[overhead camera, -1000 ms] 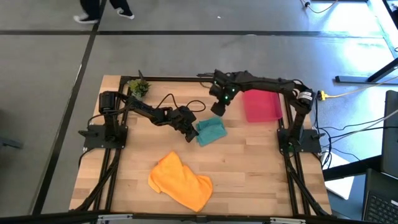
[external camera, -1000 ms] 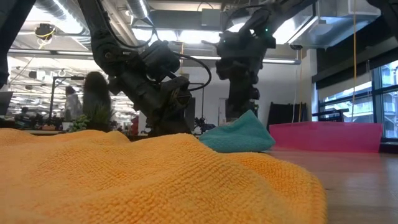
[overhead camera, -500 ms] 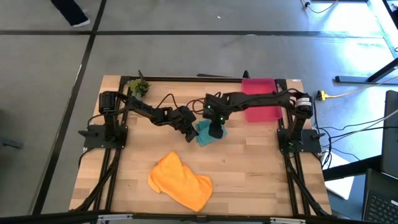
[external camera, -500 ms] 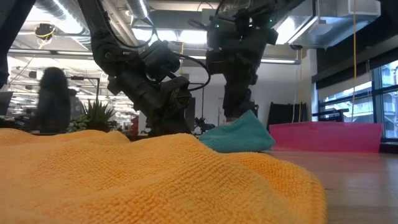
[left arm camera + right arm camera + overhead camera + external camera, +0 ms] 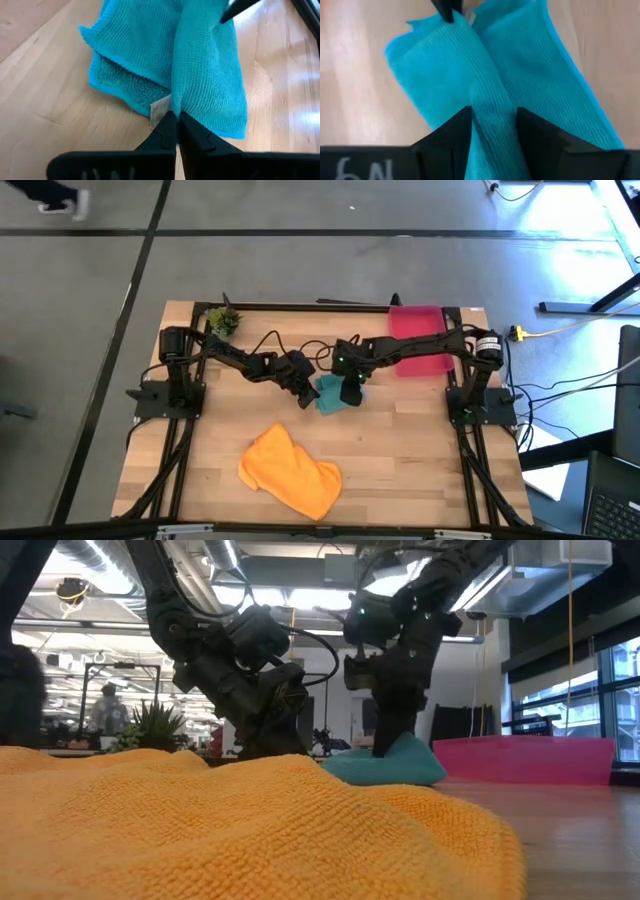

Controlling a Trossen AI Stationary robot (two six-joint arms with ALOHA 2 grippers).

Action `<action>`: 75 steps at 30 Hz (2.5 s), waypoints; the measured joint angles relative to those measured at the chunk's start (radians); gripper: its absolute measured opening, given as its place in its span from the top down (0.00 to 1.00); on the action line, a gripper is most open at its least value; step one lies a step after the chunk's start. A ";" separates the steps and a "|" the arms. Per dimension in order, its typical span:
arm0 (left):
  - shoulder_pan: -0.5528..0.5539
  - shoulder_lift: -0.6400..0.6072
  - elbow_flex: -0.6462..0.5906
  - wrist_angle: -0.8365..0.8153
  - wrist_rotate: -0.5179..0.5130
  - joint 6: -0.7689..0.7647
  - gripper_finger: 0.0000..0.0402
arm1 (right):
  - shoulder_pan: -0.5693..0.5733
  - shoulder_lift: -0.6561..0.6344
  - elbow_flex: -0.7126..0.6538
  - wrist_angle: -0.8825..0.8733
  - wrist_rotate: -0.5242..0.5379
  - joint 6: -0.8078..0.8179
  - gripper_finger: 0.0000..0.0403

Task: Roll microfiber towels into tight, uniform cylinder then place into a basket
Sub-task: Roll the blue microfiber cloth on the table

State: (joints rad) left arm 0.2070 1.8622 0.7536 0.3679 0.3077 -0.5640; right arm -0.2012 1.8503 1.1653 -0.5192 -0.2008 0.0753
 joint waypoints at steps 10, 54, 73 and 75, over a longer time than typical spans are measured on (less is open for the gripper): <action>0.000 0.000 0.000 0.000 0.000 -0.001 1.00 | 0.000 0.000 -0.082 0.076 -0.001 0.030 0.61; 0.035 -0.137 -0.002 -0.067 0.000 0.226 0.79 | 0.004 0.005 -0.154 0.238 -0.014 0.286 0.61; -0.161 -0.319 -0.001 -0.335 -0.283 0.554 0.79 | 0.024 0.000 -0.156 0.519 0.050 0.442 0.61; -0.173 -0.319 -0.001 -0.332 -0.296 0.552 0.79 | 0.020 -0.014 -0.157 0.508 0.056 0.434 0.61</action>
State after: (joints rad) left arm 0.0340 1.5434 0.7528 0.0357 0.0115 -0.0124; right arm -0.1815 1.8368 1.0088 -0.0113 -0.1449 0.5091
